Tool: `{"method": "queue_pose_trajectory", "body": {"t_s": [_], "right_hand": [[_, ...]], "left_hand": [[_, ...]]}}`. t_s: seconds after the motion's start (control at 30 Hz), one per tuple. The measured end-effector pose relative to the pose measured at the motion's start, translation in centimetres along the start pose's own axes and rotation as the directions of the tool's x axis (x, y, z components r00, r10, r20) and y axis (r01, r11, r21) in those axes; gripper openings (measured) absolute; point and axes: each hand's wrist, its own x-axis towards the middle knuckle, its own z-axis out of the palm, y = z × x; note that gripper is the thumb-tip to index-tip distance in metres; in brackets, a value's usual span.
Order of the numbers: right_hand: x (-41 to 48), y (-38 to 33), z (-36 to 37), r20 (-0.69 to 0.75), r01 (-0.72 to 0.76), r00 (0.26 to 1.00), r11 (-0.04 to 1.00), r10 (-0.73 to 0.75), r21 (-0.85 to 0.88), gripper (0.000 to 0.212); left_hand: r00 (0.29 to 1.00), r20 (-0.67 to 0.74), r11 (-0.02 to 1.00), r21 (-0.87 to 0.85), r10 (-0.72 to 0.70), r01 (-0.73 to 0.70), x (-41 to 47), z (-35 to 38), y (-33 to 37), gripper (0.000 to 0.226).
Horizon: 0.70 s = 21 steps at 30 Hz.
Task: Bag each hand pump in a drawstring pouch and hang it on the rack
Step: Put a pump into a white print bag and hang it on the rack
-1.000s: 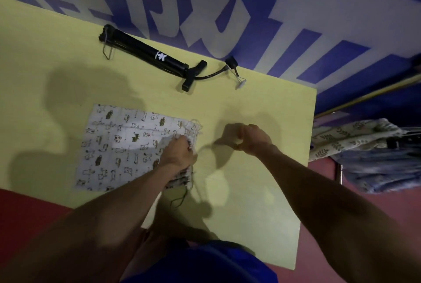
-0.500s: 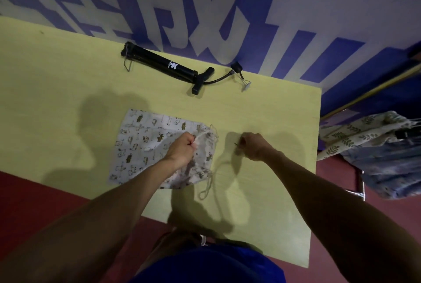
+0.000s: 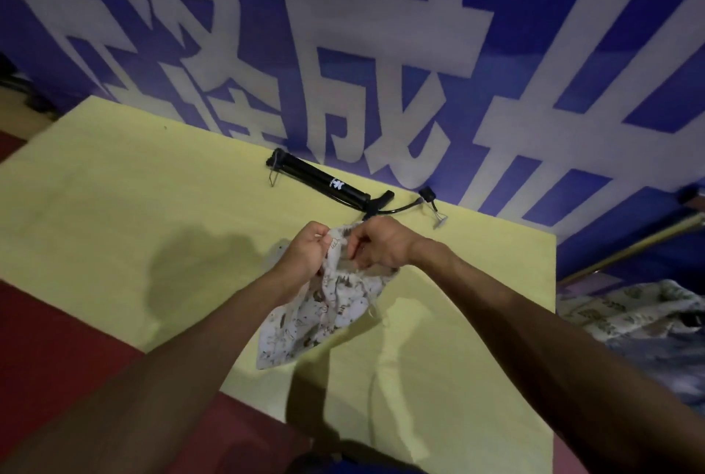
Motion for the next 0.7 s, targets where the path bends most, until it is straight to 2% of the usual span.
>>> {"method": "queue_pose_trajectory", "body": {"t_s": [0.17, 0.3, 0.37, 0.47, 0.53, 0.6, 0.7], "right_hand": [[2.5, -4.9, -1.9, 0.014, 0.135, 0.991, 0.989, -0.135, -0.055, 0.012], [4.1, -8.5, -3.2, 0.028, 0.22, 0.976, 0.972, -0.218, -0.086, 0.016], [4.7, -9.9, -3.9, -0.012, 0.243, 0.97, 0.97, -0.244, -0.028, 0.018], [5.6, -10.8, -4.5, -0.116, 0.283, 0.958, 0.939, -0.264, 0.196, 0.017], [5.9, -10.0, -4.3, -0.146, 0.244, 0.968, 0.904, -0.204, 0.351, 0.016], [6.0, -8.3, -3.8, -0.115, 0.16, 0.986, 0.881, -0.121, 0.444, 0.015], [6.3, -4.5, -3.1, -0.019, -0.003, 1.0, 0.888, 0.013, 0.46, 0.013]], "left_hand": [[0.986, -0.165, 0.995, -0.101, 0.007, -0.024, 0.6, -6.1, 0.8, 0.015], [0.956, -0.29, 0.993, -0.099, 0.038, -0.069, 1.4, -10.7, 2.5, 0.011], [0.932, -0.351, 0.988, -0.085, 0.094, -0.132, 1.9, -12.8, 3.8, 0.011], [0.87, -0.452, 0.972, -0.025, 0.196, -0.232, 3.1, -15.3, 5.7, 0.011], [0.859, -0.431, 0.959, 0.06, 0.276, -0.277, 4.0, -15.4, 6.0, 0.012], [0.878, -0.344, 0.943, 0.14, 0.333, -0.303, 4.8, -14.0, 5.3, 0.013], [0.928, -0.246, 0.951, 0.202, 0.281, -0.234, 5.6, -10.8, 2.7, 0.022]]}}
